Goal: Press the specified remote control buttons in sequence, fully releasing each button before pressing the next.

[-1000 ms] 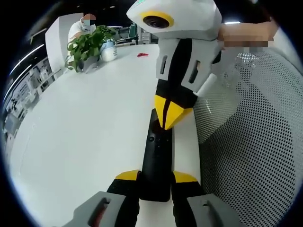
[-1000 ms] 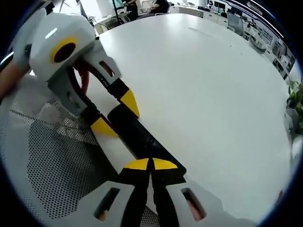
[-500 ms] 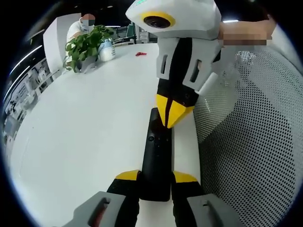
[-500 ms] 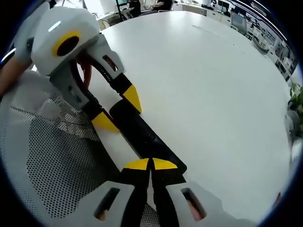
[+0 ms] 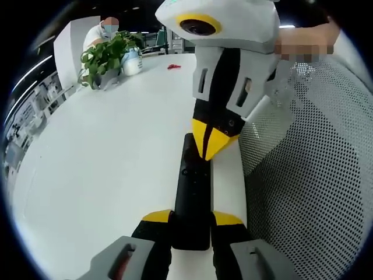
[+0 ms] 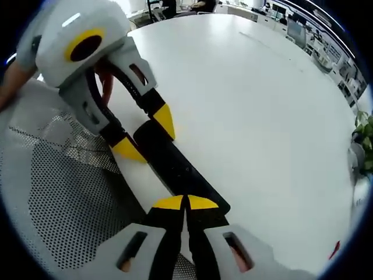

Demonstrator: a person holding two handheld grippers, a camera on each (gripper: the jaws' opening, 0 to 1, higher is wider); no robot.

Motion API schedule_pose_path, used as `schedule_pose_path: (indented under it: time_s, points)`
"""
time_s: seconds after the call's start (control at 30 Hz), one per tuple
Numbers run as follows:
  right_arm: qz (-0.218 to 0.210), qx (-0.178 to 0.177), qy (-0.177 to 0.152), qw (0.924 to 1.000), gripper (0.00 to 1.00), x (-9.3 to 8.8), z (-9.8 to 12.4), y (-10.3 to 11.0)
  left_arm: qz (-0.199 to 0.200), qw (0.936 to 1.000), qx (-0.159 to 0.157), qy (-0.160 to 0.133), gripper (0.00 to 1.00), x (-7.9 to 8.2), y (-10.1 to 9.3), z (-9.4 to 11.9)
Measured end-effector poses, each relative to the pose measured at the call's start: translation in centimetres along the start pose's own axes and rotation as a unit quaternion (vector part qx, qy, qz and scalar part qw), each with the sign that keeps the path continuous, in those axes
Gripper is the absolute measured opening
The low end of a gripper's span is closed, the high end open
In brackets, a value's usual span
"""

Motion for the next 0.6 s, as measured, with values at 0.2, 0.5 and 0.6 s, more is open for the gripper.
schedule_pose_path:
  time_s: [0.2, 0.5, 0.6]
  points:
    - [-0.01, 0.006, 0.004, 0.9999, 0.0, 0.07, -0.01, -0.07, -0.004, 1.0, 0.0, 0.0, 0.25, 0.0, 0.0, 0.0]
    - [-0.005, 0.001, 0.003, 1.0, 0.0, 0.05, -0.07, -0.01, -0.007, 1.0, -0.002, 0.001, 0.25, 0.0, 0.08, 0.02]
    - [-0.004, 0.001, -0.001, 1.0, 0.0, -0.02, -0.08, -0.01, -0.008, 1.0, -0.002, 0.002, 0.25, 0.0, 0.1, 0.0]
Point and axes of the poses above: the point that each gripper's makers call its tool centre point, and the gripper's own axes: z roughly backward along the fingers, y roughly to its left, x roughly out of its top, the point moved 9 cm from there along z, roughly backward along the fingers, and after that the axes turned 11 degrees about y, right-handed, at the moved point
